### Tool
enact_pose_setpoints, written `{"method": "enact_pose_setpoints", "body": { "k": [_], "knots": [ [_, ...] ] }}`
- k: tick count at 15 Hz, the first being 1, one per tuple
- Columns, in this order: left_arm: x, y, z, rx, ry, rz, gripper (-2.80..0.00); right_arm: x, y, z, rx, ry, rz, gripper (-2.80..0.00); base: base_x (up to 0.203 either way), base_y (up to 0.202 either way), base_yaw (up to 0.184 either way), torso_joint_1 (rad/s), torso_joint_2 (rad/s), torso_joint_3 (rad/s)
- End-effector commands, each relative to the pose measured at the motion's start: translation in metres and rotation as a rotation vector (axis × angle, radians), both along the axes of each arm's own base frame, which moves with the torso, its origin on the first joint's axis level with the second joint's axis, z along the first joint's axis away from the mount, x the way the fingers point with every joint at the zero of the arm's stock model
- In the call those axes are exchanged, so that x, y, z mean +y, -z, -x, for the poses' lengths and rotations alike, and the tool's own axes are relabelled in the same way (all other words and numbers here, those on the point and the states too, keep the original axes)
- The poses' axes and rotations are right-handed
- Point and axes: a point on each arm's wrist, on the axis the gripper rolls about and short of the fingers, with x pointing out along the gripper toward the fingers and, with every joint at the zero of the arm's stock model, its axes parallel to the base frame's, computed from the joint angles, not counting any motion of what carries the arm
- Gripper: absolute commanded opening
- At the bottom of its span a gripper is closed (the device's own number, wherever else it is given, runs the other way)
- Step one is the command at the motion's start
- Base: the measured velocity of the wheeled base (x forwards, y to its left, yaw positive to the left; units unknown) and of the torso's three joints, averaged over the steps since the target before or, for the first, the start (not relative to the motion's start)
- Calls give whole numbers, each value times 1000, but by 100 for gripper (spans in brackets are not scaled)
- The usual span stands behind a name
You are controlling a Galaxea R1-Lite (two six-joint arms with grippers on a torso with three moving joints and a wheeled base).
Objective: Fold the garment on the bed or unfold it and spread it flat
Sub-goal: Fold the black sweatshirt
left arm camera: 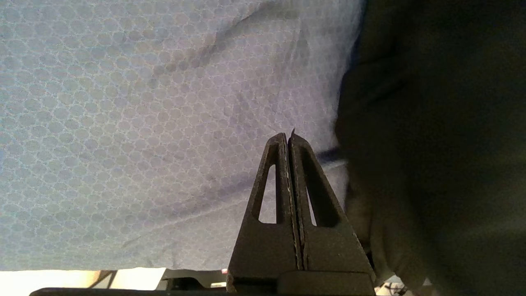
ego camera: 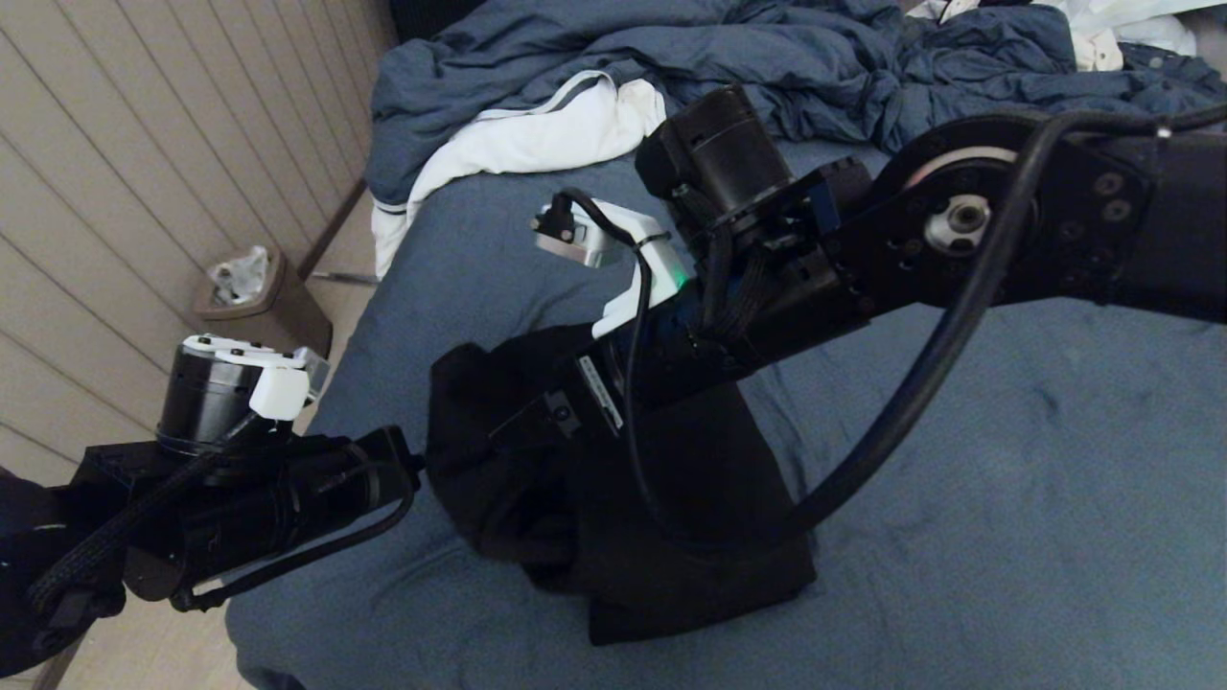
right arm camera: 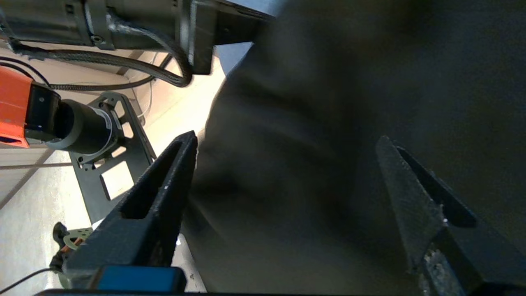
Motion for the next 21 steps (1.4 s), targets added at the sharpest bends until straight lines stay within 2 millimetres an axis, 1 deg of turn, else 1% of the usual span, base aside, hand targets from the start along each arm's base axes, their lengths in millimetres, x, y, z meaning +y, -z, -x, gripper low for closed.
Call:
{"method": "enact_pose_setpoints", "body": {
  "k": [1, 4, 6, 7, 9, 13, 16, 17, 18, 19, 21],
  "knots": [
    [0, 0, 0, 2, -3, 3, -280, -3, -3, 1, -4, 1, -6, 0, 0, 0, 0, 0, 0, 0],
    [0, 0, 0, 1, -3, 3, -280, -7, -8, 2, -14, 6, -16, 0, 0, 0, 0, 0, 0, 0],
    [0, 0, 0, 1, -3, 3, -280, -13, -9, -3, -12, 31, -16, 0, 0, 0, 0, 0, 0, 0],
    [0, 0, 0, 1, -3, 3, -280, -17, -8, -5, -2, 52, -15, -280, 0, 0, 0, 0, 0, 0],
    [0, -1, 0, -3, -3, 4, -280, -24, -11, -7, -5, 81, -18, -280, 0, 0, 0, 0, 0, 0],
    [1, -6, 1, -22, -8, 12, -280, -41, -26, -5, -11, 130, -57, -280, 0, 0, 0, 0, 0, 0],
    [11, -16, 2, -61, -45, 25, -280, -57, -29, -3, 10, 176, -64, -280, 0, 0, 0, 0, 0, 0],
    [19, -22, 1, -92, -81, 31, -280, -60, -26, -3, 21, 182, -56, -280, 0, 0, 0, 0, 0, 0],
    [29, -34, 1, -146, -126, 43, -280, -65, -22, -3, 36, 194, -43, -280, 0, 0, 0, 0, 0, 0],
    [39, -49, 2, -206, -165, 47, -280, -67, -15, -2, 57, 197, -25, -280, 0, 0, 0, 0, 0, 0],
    [46, -85, 7, -311, -185, 61, -280, -68, 5, -1, 113, 200, 22, -280, 0, 0, 0, 0, 0, 0]
  ]
}}
